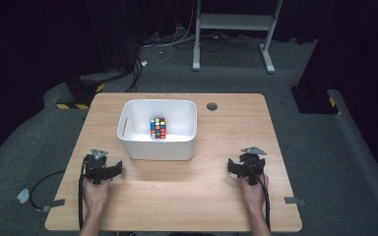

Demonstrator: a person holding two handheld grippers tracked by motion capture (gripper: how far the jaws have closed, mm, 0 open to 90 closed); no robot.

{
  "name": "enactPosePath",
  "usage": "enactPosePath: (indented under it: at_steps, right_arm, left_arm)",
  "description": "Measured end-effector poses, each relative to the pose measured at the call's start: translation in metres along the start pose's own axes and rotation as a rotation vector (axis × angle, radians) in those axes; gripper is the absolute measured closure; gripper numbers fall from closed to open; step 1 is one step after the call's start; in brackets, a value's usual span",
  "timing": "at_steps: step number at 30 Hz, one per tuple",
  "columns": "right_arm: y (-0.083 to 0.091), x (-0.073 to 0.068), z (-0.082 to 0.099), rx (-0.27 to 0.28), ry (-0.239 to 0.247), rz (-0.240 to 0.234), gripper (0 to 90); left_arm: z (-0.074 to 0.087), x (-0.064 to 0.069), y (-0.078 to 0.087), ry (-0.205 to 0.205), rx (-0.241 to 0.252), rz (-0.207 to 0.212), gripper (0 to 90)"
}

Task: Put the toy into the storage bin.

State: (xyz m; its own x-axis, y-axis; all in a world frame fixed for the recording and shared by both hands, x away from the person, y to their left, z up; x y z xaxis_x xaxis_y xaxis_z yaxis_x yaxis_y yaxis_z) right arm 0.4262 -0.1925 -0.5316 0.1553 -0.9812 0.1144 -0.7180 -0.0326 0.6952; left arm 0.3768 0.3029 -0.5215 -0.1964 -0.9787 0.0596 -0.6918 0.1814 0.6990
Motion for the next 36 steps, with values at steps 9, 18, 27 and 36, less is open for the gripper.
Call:
enactPosePath:
  at_steps: [9,18,27,36]
  right_arm:
    - [0.0000,0.0000,0.0000,0.000,0.000,0.000,14.3]
    - [0.0000,0.0000,0.0000,0.000,0.000,0.000,14.3]
    - [0.0000,0.0000,0.0001,0.000,0.000,0.000,14.3]
    - [0.0000,0.0000,0.0001,0.000,0.000,0.000,14.4]
  left_arm:
    - [0.0014,0.0005,-0.0053,-0.012,-0.027,-0.006,21.3]
    - [0.0081,-0.0031,-0.0093,0.030,0.026,0.018,19.7]
    - [0.0094,-0.0033,-0.0092,0.030,0.034,0.018,19.2]
    - [0.0094,-0.0034,-0.0092,0.031,0.034,0.020,19.1]
Point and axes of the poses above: each handheld gripper's, and its own axes: y roughly backward along the jaws, z roughly out of its underside, x roughly to its right, the point moved 1 cm from there along -y, roughly forward along the jaws, and after that the axes turned 8 degrees about z, right-handed, at the moved point
